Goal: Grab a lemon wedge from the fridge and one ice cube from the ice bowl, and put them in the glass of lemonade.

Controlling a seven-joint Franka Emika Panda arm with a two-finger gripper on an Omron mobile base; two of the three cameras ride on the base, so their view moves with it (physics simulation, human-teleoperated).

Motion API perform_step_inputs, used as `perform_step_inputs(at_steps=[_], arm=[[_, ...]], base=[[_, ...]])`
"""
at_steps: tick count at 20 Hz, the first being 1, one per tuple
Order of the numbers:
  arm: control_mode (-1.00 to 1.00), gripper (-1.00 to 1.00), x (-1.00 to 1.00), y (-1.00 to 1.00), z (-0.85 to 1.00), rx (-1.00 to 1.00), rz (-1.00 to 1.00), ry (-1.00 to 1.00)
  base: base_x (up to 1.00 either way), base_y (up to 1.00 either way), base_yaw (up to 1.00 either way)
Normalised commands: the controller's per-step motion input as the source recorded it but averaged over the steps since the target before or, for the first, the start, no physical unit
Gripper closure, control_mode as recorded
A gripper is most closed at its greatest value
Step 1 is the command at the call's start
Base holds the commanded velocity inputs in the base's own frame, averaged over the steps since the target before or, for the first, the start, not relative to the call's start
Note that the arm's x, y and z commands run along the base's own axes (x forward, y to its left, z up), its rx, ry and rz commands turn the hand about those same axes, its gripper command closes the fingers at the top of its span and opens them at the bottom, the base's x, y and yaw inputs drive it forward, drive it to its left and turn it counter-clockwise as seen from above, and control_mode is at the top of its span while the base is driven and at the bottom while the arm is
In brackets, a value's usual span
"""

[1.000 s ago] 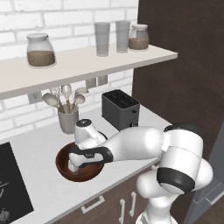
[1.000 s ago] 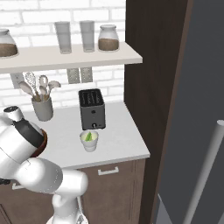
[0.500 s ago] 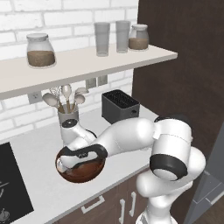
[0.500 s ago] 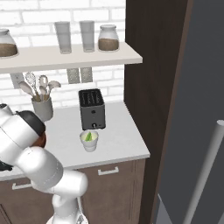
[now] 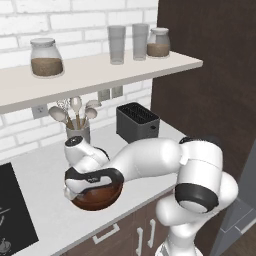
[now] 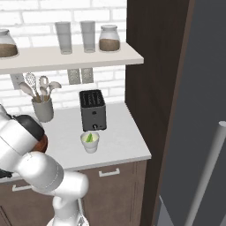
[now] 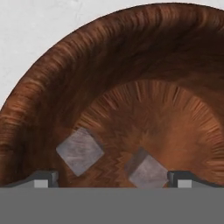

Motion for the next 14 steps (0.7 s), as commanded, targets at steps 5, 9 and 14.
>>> perform_step_inputs(at_steps=[5,9,14], arm=[[-1.0,-1.0,-0.09,0.0,0.0,0.0,0.0,0.0],[-1.0,-1.0,0.06,-0.08,0.0,0.0,0.0,0.0],[-1.0,-1.0,0.01,-0.09,0.0,0.0,0.0,0.0]], base=[[0.0,0.0,0.0],[0.0,0.0,0.0],[0.0,0.0,0.0]])
